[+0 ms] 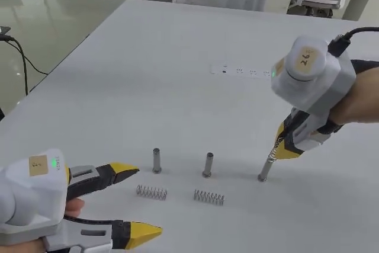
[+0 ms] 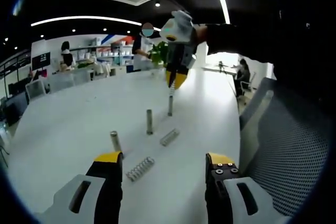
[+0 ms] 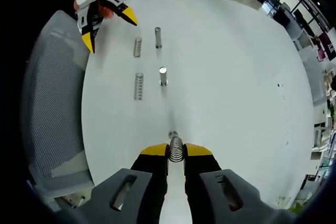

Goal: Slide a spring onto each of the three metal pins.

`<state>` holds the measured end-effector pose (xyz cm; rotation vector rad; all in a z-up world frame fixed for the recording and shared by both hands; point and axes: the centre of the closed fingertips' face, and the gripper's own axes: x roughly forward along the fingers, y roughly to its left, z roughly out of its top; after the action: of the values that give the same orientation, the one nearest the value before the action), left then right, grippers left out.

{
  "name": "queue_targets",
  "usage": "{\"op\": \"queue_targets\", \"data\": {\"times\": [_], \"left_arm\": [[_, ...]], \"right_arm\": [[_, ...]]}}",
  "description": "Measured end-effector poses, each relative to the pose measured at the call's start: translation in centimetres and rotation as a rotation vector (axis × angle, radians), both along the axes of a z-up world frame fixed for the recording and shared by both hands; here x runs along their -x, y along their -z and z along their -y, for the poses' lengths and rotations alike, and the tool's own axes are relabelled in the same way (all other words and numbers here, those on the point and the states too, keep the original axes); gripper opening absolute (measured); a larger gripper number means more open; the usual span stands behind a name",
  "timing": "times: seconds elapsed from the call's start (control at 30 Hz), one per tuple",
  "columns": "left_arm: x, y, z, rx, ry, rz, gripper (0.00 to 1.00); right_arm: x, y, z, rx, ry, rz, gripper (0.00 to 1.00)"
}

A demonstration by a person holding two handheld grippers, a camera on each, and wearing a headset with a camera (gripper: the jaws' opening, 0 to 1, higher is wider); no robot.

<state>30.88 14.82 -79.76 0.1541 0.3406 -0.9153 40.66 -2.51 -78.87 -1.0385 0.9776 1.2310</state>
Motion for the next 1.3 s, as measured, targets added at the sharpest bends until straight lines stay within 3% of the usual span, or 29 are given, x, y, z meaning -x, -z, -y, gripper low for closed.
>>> {"op": "queue_targets", "data": {"times": [1.3], "left_arm": [[-0.1,0.2,-0.2,-0.01,-0.003,-0.006,0.58]], "right_arm": [[0.1,5.8,-0.1,0.07,0.01,-0.071,0.08]]}}
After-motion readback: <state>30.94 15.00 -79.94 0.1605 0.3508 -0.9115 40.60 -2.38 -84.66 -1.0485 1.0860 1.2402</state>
